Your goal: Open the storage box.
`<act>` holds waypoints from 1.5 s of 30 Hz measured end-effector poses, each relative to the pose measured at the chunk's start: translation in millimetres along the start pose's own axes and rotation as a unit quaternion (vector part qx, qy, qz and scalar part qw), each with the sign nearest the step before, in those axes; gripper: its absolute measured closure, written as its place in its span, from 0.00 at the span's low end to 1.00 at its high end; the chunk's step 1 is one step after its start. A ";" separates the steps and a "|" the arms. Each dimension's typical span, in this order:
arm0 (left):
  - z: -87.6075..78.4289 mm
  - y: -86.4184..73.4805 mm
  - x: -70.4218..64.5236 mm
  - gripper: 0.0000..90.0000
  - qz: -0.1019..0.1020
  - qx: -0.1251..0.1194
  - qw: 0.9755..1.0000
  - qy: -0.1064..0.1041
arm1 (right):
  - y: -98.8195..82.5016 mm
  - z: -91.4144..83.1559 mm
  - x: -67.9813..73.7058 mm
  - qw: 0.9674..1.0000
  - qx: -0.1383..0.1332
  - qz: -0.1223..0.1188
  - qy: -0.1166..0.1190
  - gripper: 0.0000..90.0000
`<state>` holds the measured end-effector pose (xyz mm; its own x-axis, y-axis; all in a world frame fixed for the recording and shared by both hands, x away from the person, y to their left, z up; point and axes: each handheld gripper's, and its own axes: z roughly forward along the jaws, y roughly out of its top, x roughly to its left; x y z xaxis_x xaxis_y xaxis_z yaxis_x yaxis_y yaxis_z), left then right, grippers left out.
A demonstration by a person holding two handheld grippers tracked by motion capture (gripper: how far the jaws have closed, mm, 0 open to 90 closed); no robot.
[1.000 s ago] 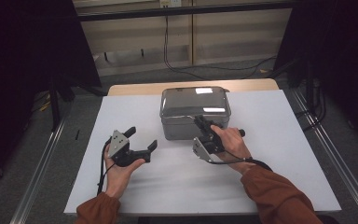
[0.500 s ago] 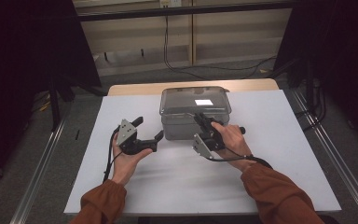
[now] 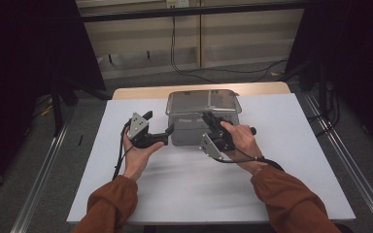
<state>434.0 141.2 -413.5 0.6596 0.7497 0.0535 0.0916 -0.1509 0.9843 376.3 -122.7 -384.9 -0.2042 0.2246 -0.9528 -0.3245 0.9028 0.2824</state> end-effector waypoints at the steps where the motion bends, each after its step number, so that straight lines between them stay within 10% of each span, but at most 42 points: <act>1: 2.4 0.3 -1.0 0.06 0.004 -0.001 1.000 -0.002 | 0.0 0.0 0.0 1.000 0.000 0.000 0.000 0.91; 16: 34.9 17.2 4.1 0.30 0.050 -0.024 0.998 0.009 | 1.0 3.0 -8.0 1.000 -0.003 0.004 -0.002 0.92; 33: 33.8 19.6 2.5 0.58 0.093 -0.040 0.995 -0.009 | -0.5 2.5 -8.5 1.000 -0.008 0.029 0.011 0.89; 41: 34.3 19.4 2.7 0.59 0.096 -0.041 0.994 -0.011 | -8.4 1.7 -8.9 0.996 -0.012 0.090 0.019 0.74; 45: 34.3 19.5 2.8 0.59 0.094 -0.041 0.995 -0.011 | -19.8 -0.2 -11.4 0.986 -0.007 0.166 0.031 0.57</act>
<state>463.2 118.3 -400.0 0.6754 0.6990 0.2349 -0.0949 -0.2335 0.9677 384.9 -143.2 -379.7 -0.3573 0.4842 -0.7987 -0.2436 0.7773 0.5801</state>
